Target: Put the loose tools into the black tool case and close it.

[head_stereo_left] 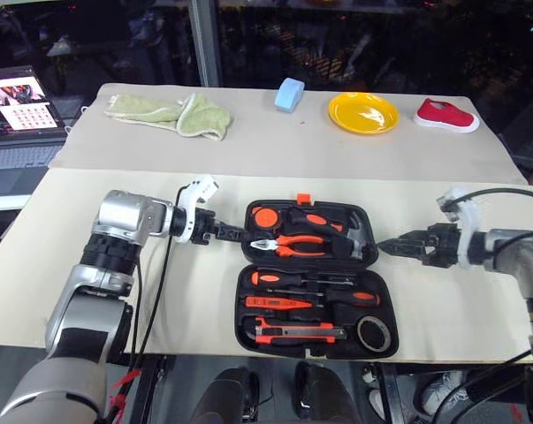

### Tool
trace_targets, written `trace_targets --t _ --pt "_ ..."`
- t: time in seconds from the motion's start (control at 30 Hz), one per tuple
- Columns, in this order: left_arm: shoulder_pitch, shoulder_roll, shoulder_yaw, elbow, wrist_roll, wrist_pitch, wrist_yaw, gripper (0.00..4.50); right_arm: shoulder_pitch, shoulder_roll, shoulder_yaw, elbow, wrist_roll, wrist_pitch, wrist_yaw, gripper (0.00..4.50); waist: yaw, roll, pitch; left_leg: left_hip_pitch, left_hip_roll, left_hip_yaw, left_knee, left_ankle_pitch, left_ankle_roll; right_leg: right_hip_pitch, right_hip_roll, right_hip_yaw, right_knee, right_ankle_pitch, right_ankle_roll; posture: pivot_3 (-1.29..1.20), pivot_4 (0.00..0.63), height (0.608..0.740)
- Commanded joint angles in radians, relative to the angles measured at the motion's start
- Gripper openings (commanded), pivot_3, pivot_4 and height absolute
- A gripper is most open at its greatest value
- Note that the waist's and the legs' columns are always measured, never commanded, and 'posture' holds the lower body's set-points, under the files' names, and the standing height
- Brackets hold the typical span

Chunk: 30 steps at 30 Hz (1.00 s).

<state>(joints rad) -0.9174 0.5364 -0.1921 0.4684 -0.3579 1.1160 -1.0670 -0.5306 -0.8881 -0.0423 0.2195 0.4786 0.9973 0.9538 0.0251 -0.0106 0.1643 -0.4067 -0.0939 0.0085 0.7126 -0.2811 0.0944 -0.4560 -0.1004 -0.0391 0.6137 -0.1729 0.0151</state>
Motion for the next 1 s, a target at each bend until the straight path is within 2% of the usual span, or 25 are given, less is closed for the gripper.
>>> trace_targets --t 0.03,0.13,0.2,0.27,0.3,0.33,0.37,0.4,0.5,0.53,0.57,0.67,0.77,0.8,1.0 --pt "-0.012 -0.018 -0.017 -0.011 -0.007 0.002 -0.014 4.50 -0.031 -0.005 0.012 -0.011 -0.011 0.029 -0.002 4.41 0.000 0.000 0.000 0.000 0.000 0.000 0.000 0.000 0.000 0.000 -0.001 0.000 0.000 0.000 0.000 0.00 0.150 0.732" --pt "-0.004 -0.020 -0.025 -0.023 -0.004 0.001 -0.018 4.50 -0.043 0.004 0.012 -0.034 0.007 0.068 -0.007 4.41 -0.001 0.000 0.000 0.000 -0.001 0.000 0.001 0.000 0.000 0.000 -0.001 0.000 0.001 0.000 0.001 0.00 0.150 0.732" --pt "-0.001 -0.021 -0.027 -0.028 -0.007 0.006 -0.020 3.96 -0.062 0.017 0.019 -0.051 0.015 0.091 -0.012 4.50 -0.004 0.000 0.000 0.000 -0.001 0.000 0.001 0.000 0.000 0.000 -0.001 0.000 0.001 0.000 0.001 0.00 0.150 0.732" --pt "0.003 -0.018 -0.032 -0.041 -0.011 0.008 -0.027 3.65 -0.079 0.031 0.019 -0.054 0.019 0.114 -0.018 4.50 -0.010 0.000 0.000 0.000 -0.001 0.000 0.001 0.000 0.000 0.000 -0.001 0.000 0.002 0.001 0.000 0.00 0.150 0.732" --pt "0.005 -0.017 -0.035 -0.046 -0.012 0.008 -0.030 3.10 -0.084 0.036 0.020 -0.052 0.019 0.120 -0.020 4.50 -0.010 0.000 0.000 0.000 -0.001 0.000 0.002 0.000 0.000 0.000 -0.001 0.000 0.002 0.001 0.000 0.00 0.150 0.732" --pt "0.009 -0.015 -0.038 -0.055 -0.013 0.010 -0.032 3.05 -0.092 0.042 0.022 -0.045 0.015 0.122 -0.023 4.50 -0.012 0.000 0.000 0.000 -0.001 0.000 0.002 0.000 0.000 0.000 -0.001 0.000 0.002 0.001 0.000 0.00 0.150 0.732" --pt "0.012 -0.015 -0.040 -0.064 -0.014 0.014 -0.032 2.68 -0.098 0.047 0.024 -0.037 0.013 0.123 -0.027 4.01 -0.012 0.000 0.000 0.000 -0.001 0.000 0.001 0.000 0.000 0.000 -0.001 0.000 0.003 0.001 0.000 0.00 0.150 0.732" --pt "0.015 -0.015 -0.040 -0.071 -0.015 0.018 -0.032 2.36 -0.102 0.051 0.025 -0.031 0.011 0.124 -0.029 3.87 -0.013 0.000 0.000 0.000 -0.001 0.000 0.001 0.000 0.000 -0.001 -0.001 0.000 0.003 0.001 0.000 0.00 0.150 0.732" --pt "0.019 -0.019 -0.039 -0.080 -0.015 0.023 -0.029 1.52 -0.104 0.051 0.030 -0.029 0.008 0.126 -0.024 2.93 -0.007 0.000 0.000 0.000 -0.001 0.000 0.001 0.000 0.000 -0.001 -0.001 0.000 0.003 0.001 0.000 0.00 0.150 0.732" --pt "0.018 -0.020 -0.038 -0.080 -0.015 0.024 -0.028 1.06 -0.104 0.050 0.032 -0.029 0.008 0.126 -0.020 2.45 -0.004 0.000 0.000 0.000 -0.001 0.000 0.001 0.000 0.000 0.000 -0.002 0.000 0.003 0.001 0.000 0.00 0.150 0.732" --pt "0.017 -0.021 -0.037 -0.080 -0.014 0.025 -0.027 0.84 -0.104 0.048 0.036 -0.031 0.009 0.125 -0.015 2.23 -0.003 0.000 0.000 0.000 -0.001 0.000 0.002 0.000 0.000 0.000 -0.002 0.000 0.003 0.001 0.000 0.00 0.150 0.732" --pt "0.015 -0.024 -0.035 -0.081 -0.013 0.025 -0.027 0.02 -0.102 0.046 0.043 -0.036 0.007 0.121 -0.009 1.18 0.000 0.000 0.000 0.001 -0.002 0.000 0.002 0.000 0.000 0.001 -0.003 0.000 0.003 0.001 0.001 0.00 0.150 0.732" --pt "0.016 -0.025 -0.032 -0.087 -0.015 0.029 -0.026 0.00 -0.097 0.040 0.057 -0.047 -0.004 0.108 0.004 0.23 -0.004 0.000 0.000 0.002 -0.002 0.000 0.002 0.000 -0.001 0.001 -0.003 0.000 0.004 0.001 0.001 0.00 0.150 0.732" --pt "0.017 -0.025 -0.032 -0.088 -0.015 0.030 -0.026 0.00 -0.095 0.039 0.059 -0.051 -0.003 0.108 0.009 0.03 -0.004 0.000 -0.001 0.002 -0.002 0.000 0.003 0.001 -0.001 0.002 -0.004 0.000 0.005 0.001 0.001 0.00 0.150 0.732" --pt "0.021 -0.027 -0.024 -0.095 -0.020 0.028 -0.023 0.00 -0.095 0.032 0.056 -0.060 -0.001 0.106 0.019 0.03 -0.003 0.000 -0.001 0.002 -0.003 0.000 0.003 0.001 -0.001 0.001 -0.005 0.000 0.009 0.001 0.001 0.00 0.150 0.732"
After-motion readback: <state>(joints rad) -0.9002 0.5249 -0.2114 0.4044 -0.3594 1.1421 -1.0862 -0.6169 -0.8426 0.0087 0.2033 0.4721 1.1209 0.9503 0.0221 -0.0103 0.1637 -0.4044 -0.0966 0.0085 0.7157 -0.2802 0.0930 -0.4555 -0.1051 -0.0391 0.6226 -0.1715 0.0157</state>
